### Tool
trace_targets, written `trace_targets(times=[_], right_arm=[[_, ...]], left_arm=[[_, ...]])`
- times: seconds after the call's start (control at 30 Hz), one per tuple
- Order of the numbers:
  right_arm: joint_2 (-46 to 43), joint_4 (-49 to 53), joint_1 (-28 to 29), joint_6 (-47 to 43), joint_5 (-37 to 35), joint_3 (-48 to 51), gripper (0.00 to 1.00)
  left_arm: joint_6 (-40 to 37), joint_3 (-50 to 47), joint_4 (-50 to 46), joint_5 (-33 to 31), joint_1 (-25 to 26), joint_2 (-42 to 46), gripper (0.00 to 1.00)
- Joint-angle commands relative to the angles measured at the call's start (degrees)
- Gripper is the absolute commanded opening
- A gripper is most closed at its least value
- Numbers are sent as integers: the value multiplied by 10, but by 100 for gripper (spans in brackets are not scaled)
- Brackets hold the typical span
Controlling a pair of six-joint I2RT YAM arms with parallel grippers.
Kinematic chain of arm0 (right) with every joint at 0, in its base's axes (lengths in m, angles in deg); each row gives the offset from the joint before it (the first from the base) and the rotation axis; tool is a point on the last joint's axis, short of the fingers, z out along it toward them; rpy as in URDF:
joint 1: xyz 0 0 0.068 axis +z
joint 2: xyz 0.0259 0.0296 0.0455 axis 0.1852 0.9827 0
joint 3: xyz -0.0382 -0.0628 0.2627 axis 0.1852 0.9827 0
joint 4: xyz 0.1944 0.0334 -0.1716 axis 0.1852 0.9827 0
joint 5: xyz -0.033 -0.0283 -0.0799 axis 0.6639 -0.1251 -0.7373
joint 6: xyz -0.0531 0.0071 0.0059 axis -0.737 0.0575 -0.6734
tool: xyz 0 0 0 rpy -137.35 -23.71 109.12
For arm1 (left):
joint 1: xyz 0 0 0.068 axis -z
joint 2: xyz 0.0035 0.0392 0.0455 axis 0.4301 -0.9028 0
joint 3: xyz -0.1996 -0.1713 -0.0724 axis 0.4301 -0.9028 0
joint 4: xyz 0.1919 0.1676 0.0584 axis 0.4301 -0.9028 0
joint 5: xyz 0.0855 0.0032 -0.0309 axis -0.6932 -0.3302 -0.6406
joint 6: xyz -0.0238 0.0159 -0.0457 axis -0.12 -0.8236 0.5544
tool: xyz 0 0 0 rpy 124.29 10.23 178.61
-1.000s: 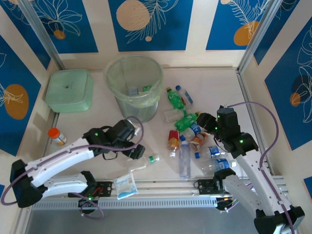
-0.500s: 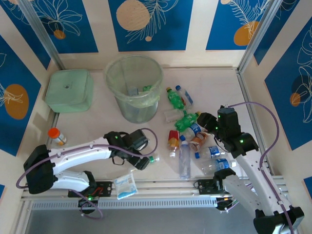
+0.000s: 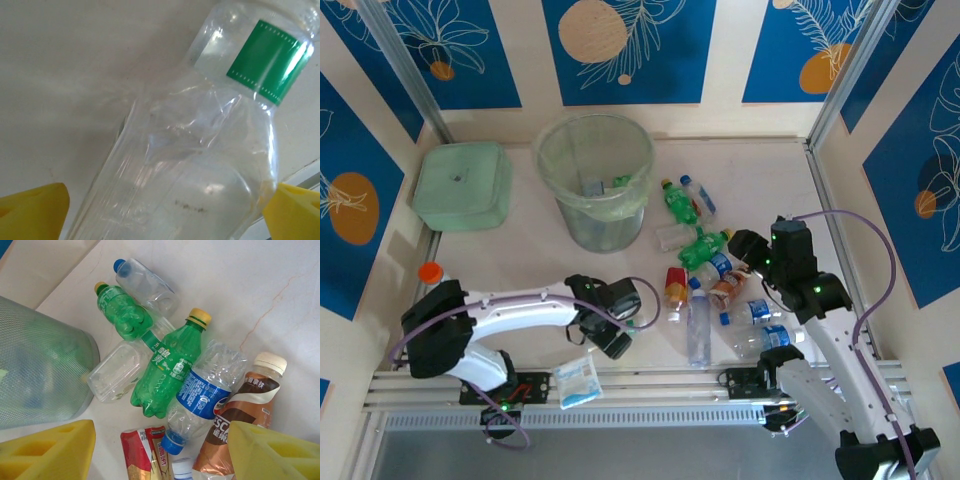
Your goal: Put the plastic bottles in the bin
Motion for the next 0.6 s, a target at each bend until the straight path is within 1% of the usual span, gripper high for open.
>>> trace_targets(times=[0.0, 0.1, 0.27, 0.33, 0.5, 0.57], right_arm=[[-13, -1, -11, 2, 20, 1, 71], [-13, -4, -17, 3, 27, 8, 71], [-12, -4, -20, 6, 31, 10, 70], [-13, -1, -20, 4, 30, 10, 70], [-14, -3, -22, 8, 33, 14, 70], [-14, -6, -22, 11, 34, 17, 71]], left_arm=[[-6, 19, -1, 2, 6, -12, 92], [-5, 28, 1, -14, 6, -26, 87], [-7, 36, 9, -7, 6, -55, 75], [-4, 34, 11, -7, 6, -56, 73], [-1, 20, 19, -6, 6, -50, 73], [0, 20, 18, -6, 6, -50, 67]])
